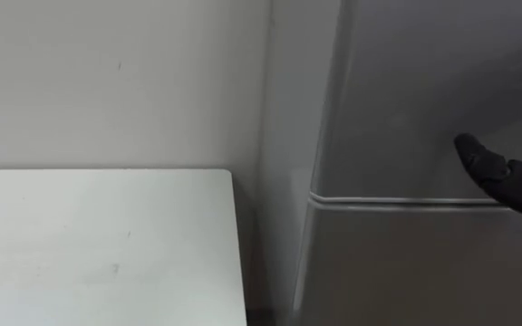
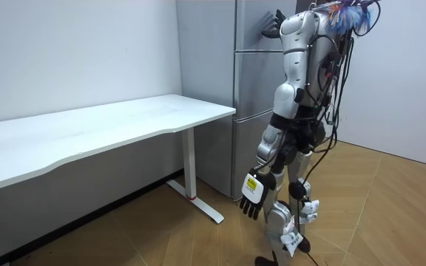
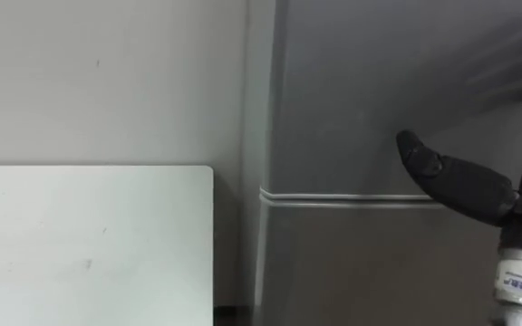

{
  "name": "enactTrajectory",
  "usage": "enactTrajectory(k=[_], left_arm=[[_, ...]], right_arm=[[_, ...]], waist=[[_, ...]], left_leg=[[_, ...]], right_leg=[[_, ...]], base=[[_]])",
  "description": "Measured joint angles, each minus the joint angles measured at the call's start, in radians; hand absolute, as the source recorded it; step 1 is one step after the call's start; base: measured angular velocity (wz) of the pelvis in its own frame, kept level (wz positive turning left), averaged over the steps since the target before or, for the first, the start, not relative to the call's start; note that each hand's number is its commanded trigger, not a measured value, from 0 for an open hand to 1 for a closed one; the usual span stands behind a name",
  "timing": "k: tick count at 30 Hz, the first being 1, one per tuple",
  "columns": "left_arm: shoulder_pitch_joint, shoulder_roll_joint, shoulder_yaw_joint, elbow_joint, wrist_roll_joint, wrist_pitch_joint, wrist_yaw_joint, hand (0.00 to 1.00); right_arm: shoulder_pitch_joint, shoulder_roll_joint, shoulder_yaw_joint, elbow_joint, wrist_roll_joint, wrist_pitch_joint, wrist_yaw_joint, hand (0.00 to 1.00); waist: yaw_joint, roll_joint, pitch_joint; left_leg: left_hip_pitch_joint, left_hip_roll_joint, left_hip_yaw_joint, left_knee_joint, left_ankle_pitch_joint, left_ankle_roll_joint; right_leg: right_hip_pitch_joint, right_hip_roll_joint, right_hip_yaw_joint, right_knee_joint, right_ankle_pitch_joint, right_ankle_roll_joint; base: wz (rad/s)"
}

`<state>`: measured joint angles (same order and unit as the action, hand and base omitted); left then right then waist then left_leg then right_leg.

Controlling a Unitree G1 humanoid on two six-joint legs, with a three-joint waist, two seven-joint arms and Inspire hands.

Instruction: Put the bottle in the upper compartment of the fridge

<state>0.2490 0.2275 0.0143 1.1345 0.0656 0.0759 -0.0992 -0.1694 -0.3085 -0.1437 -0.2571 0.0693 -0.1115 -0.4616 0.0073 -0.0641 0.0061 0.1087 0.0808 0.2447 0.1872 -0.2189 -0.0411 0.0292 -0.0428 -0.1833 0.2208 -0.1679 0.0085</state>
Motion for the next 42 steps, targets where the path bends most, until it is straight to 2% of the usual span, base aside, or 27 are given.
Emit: enactTrajectory(k=[3,5,12,16,17,23,31,36,38,42], left_arm=[[0.005,0.002,0.003,-0.026,0.048,0.015,-0.001,0.0],[0.011,0.002,0.0,-0.056,0.067,0.036,-0.001,0.0],[0.01,0.002,-0.001,-0.085,0.066,0.058,-0.001,0.0],[0.01,0.003,-0.007,-0.089,0.066,0.07,-0.001,0.0],[0.01,0.003,-0.01,-0.091,0.065,0.07,-0.001,0.0],[0.015,0.002,-0.02,-0.091,0.056,0.07,-0.001,0.0],[0.015,0.002,-0.017,-0.094,0.053,0.061,-0.002,0.0],[0.019,0.002,-0.016,-0.094,0.042,0.046,-0.002,0.0],[0.033,0.003,-0.016,-0.107,0.019,0.04,-0.001,0.0],[0.055,0.003,-0.015,-0.125,0.003,0.029,-0.002,0.0]], right_arm=[[-0.036,-0.001,0.001,0.091,-0.002,-0.028,0.0,0.0],[-0.074,-0.001,0.007,0.166,-0.011,-0.04,-0.006,0.0],[-0.167,-0.004,0.025,0.329,-0.069,-0.041,-0.035,0.0],[-0.196,-0.007,0.025,0.384,-0.071,-0.04,-0.054,0.0],[-0.198,-0.013,0.025,0.397,-0.072,-0.04,-0.055,0.0],[-0.201,-0.027,0.025,0.414,-0.067,-0.04,-0.061,0.0],[-0.2,-0.037,0.026,0.401,-0.055,-0.042,-0.063,0.0],[-0.198,-0.037,0.026,0.383,0.012,-0.054,-0.067,0.0],[-0.195,-0.039,0.025,0.358,0.08,-0.056,-0.062,0.0],[-0.176,-0.052,0.016,0.332,0.123,-0.071,-0.061,0.0]], waist=[[0.001,-0.005,0.0013],[0.001,-0.008,0.0018],[0.017,-0.008,0.0015],[0.028,-0.009,-0.0072],[0.028,-0.011,-0.0093],[0.028,-0.011,-0.0096],[0.021,-0.006,-0.012],[0.016,0.0,-0.0137],[0.011,0.004,-0.014],[0.0,0.012,-0.0149]], left_leg=[[-0.006,-0.001,-0.012,0.001,0.0,0.001],[-0.009,-0.004,-0.031,0.013,-0.001,0.005],[-0.017,-0.01,-0.053,0.03,0.005,0.011],[-0.041,-0.011,-0.064,0.05,0.008,0.016],[-0.045,-0.013,-0.068,0.051,0.012,0.017],[-0.048,-0.024,-0.101,0.051,0.018,0.02],[-0.064,-0.026,-0.11,0.054,0.02,0.022],[-0.063,-0.025,-0.111,0.053,0.02,0.023],[-0.063,-0.026,-0.111,0.052,0.02,0.023],[-0.062,-0.026,-0.117,0.051,0.019,0.023]], right_leg=[[0.0,-0.001,-0.007,0.0,0.006,-0.001],[0.006,-0.002,-0.013,-0.001,0.014,0.0],[0.003,-0.009,-0.018,-0.002,0.029,0.012],[-0.007,-0.01,-0.022,-0.003,0.042,0.011],[-0.008,-0.011,-0.023,-0.004,0.044,0.011],[-0.004,-0.016,-0.039,-0.001,0.045,0.011],[-0.007,-0.017,-0.044,-0.005,0.047,0.011],[0.0,-0.015,-0.047,-0.017,0.052,0.012],[0.001,-0.015,-0.046,-0.019,0.052,0.012],[0.007,-0.015,-0.053,-0.025,0.052,0.012]], base=[[0.04],[0.05],[0.02],[0.06],[0.1],[0.08],[0.02],[0.0],[0.0],[0.05]])
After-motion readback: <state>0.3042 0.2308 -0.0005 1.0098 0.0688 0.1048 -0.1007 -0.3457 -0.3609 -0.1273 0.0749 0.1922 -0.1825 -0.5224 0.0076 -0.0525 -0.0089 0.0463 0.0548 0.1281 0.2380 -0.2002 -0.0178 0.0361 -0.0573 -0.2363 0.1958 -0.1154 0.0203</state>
